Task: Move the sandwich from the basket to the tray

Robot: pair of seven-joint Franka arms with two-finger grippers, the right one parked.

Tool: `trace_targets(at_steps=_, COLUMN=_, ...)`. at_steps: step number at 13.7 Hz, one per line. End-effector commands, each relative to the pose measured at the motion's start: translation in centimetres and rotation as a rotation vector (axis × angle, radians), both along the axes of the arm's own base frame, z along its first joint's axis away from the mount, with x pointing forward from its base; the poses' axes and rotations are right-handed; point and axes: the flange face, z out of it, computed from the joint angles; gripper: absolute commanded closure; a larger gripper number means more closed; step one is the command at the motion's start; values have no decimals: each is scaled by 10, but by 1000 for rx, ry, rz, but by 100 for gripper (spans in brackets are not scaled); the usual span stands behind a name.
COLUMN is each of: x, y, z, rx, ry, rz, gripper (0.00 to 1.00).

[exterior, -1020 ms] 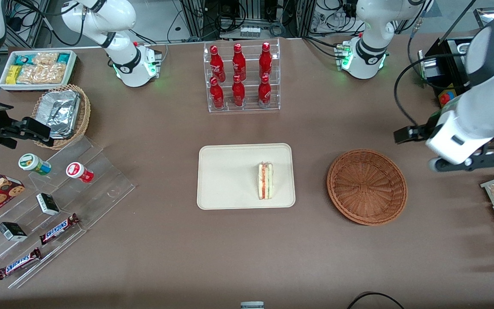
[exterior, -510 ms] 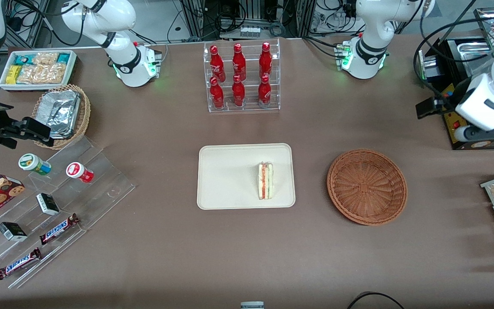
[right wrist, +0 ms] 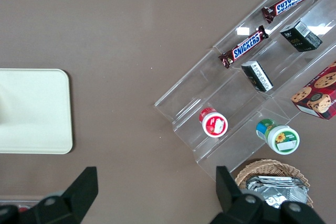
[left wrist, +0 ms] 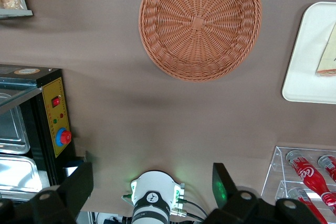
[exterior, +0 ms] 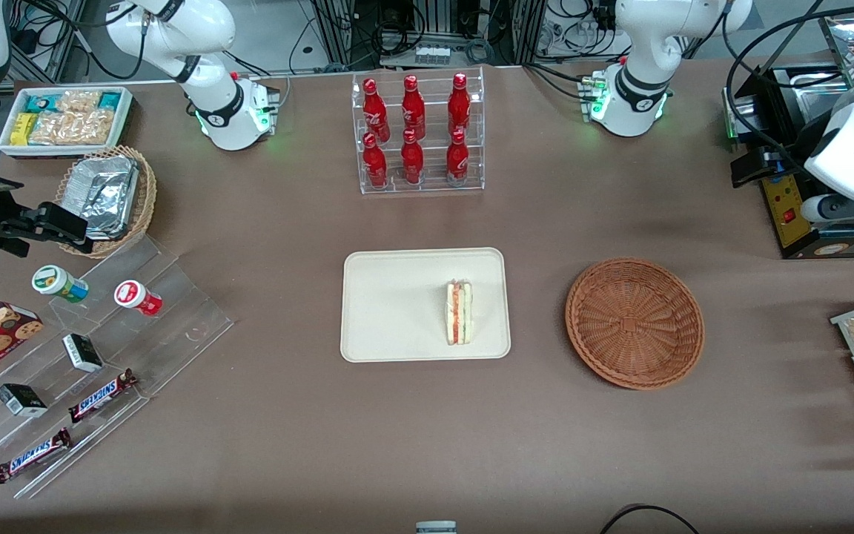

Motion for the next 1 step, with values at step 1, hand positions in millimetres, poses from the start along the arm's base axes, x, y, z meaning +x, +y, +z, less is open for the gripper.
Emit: trace_targets(at_steps=1, x=-11, y=1, z=4, rx=-21, ry=-3, rz=-9, gripper=0)
